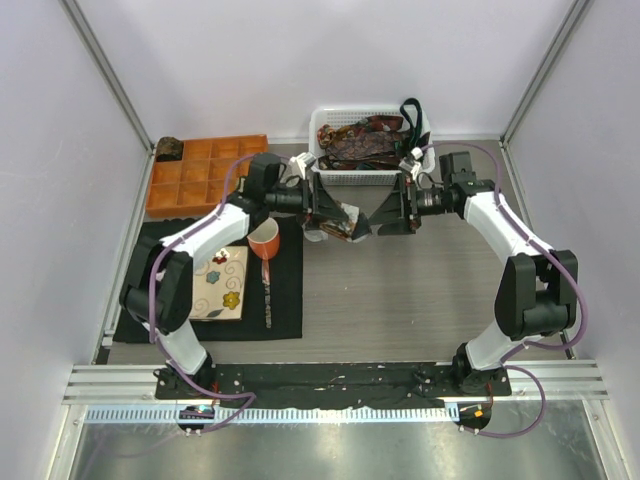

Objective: Roll the ties
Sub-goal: Place the tie in the storage box.

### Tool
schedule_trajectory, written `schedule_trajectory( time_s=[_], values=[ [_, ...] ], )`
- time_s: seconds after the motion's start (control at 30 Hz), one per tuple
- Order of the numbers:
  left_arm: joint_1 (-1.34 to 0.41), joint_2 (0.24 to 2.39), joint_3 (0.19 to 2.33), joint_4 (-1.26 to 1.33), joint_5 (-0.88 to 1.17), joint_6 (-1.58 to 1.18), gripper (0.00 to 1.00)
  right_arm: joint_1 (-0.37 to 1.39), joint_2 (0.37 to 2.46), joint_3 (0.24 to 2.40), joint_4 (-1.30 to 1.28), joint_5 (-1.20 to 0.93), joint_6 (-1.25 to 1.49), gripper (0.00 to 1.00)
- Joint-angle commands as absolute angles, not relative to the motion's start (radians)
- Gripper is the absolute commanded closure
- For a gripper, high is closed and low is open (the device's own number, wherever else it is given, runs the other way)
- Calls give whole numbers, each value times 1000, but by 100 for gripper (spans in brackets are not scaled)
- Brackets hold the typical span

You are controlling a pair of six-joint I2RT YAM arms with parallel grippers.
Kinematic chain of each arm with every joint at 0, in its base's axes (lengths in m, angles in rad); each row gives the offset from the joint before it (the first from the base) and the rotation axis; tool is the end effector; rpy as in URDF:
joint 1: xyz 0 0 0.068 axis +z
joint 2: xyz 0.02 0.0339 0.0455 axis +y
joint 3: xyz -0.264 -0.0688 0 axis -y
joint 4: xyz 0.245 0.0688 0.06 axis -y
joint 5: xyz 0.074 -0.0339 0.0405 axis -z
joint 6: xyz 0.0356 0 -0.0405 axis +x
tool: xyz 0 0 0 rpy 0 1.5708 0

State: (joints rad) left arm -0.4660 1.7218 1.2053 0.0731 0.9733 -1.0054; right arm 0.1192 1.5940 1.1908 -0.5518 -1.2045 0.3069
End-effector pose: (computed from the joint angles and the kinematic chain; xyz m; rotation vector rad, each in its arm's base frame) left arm 0.3328 -0.2003 0.2653 0.1246 2.3464 -1.8194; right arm 0.3189 0.0717 0.2657 -0.2828 2.3185 1.6866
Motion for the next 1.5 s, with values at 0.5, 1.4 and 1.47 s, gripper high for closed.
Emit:
schedule_trajectory(
  time_s=[0.5, 1.4, 1.47],
  values=[
    [-89, 1627, 1509, -539, 1008, -445, 100, 37, 1503, 1336, -618, -1001, 190, 0],
    [172, 2111, 1985, -851, 857, -222, 100, 31, 1595, 1368, -761, -1077, 117, 1],
    [184, 2143, 2000, -857, 862, -216, 100, 31, 1597, 1367, -762, -1075, 117, 0]
  ],
)
